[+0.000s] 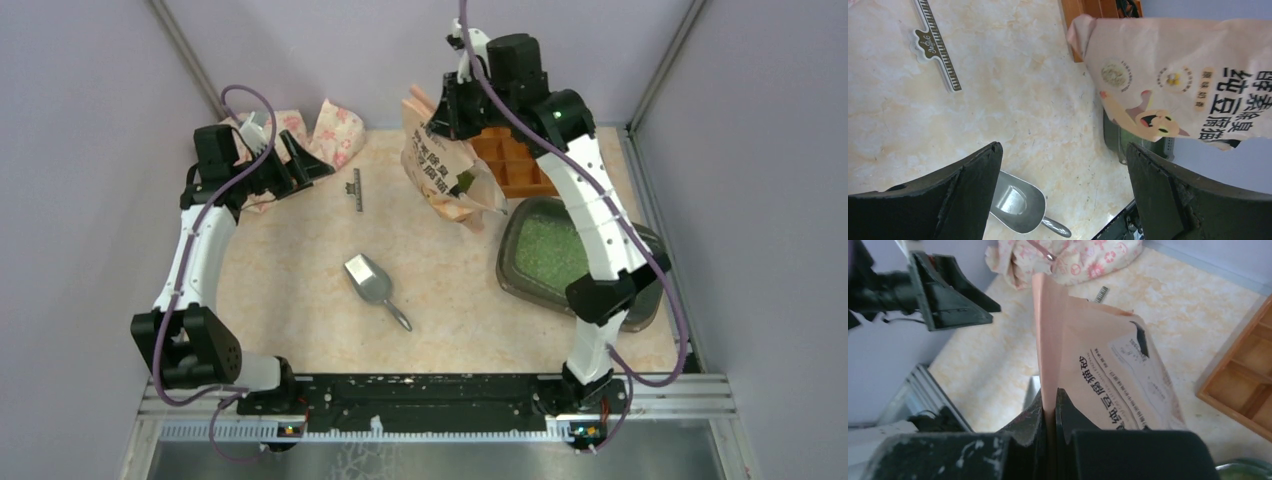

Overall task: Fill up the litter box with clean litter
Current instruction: Close the cat litter bag at the center of the board.

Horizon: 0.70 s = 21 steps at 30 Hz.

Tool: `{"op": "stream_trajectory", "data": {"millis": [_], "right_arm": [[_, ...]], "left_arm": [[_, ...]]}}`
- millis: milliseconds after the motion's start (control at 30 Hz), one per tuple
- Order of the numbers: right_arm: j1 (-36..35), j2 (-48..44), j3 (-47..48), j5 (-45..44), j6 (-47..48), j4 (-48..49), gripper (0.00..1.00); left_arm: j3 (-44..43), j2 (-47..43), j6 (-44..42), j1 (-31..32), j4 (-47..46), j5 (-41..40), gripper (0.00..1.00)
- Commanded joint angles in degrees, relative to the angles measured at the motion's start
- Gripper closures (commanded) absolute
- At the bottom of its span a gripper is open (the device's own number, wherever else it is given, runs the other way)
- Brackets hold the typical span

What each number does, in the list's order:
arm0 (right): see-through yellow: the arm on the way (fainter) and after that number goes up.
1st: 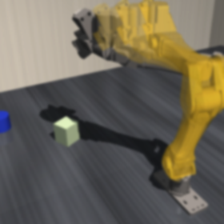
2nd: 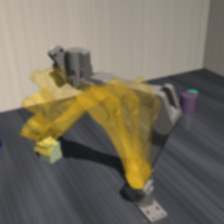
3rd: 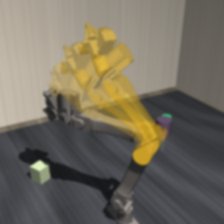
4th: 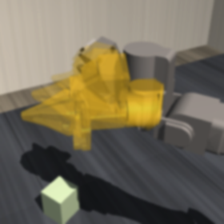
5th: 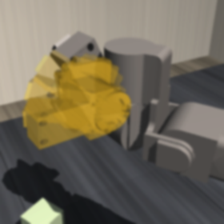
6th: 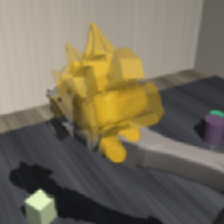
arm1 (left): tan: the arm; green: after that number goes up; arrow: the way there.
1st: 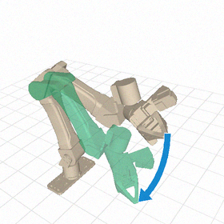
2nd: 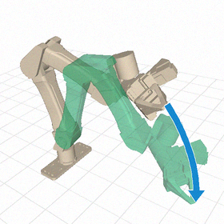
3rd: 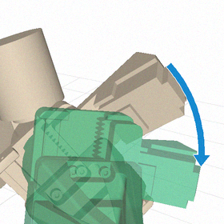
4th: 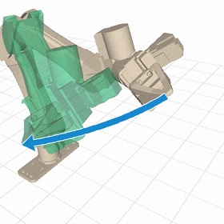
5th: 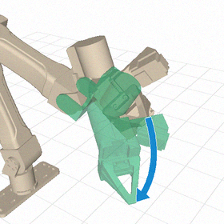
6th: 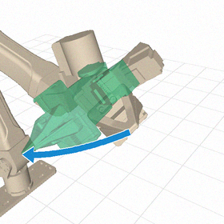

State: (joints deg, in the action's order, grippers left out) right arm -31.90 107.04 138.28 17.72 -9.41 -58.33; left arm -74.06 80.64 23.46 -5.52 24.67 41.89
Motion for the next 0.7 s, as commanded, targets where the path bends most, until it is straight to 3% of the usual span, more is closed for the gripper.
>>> {"op": "stream_trajectory", "data": {"millis": [0, 200, 400, 433, 467, 500, 567, 667], "right_arm": [[-0.6, -7.3, -5.6, 2.2, -13.9, 9.3, 1.0], [-1.0, -14.7, -19.1, -2.1, -26.4, 23.9, 1.0], [-1.1, -22.3, -44.1, -14.1, -36.3, 38.0, 0.98], [-1.1, -22.1, -47.0, -14.9, -36.8, 39.5, 0.8], [-1.1, -20.5, -47.5, -13.8, -35.8, 39.3, 0.48], [-1.1, -17.9, -45.8, -12.1, -32.0, 36.7, 0.34], [-2.0, -14.6, -40.4, -11.9, -26.8, 29.4, 0.28], [-4.6, -18.6, -38.1, -16.8, -20.9, 26.2, 0.28]], "left_arm": [[1.5, -2.9, -0.3, 0.1, -0.6, 1.3, 0.01], [2.5, -4.2, -0.1, 0.1, -0.6, 1.5, 0.01], [3.2, -4.6, 0.3, 0.1, -0.9, 1.9, 0.01], [3.5, -4.6, 0.4, 0.2, -1.1, 2.0, 0.01], [3.8, -4.5, 0.4, 0.1, -1.4, 2.1, 0.01], [4.0, -4.4, 0.3, 0.2, -1.5, 2.1, 0.01], [4.2, -4.3, 0.0, 0.1, -1.4, 2.1, 0.01], [4.3, -4.3, -0.5, 0.1, -1.0, 1.8, 0.01]]}}
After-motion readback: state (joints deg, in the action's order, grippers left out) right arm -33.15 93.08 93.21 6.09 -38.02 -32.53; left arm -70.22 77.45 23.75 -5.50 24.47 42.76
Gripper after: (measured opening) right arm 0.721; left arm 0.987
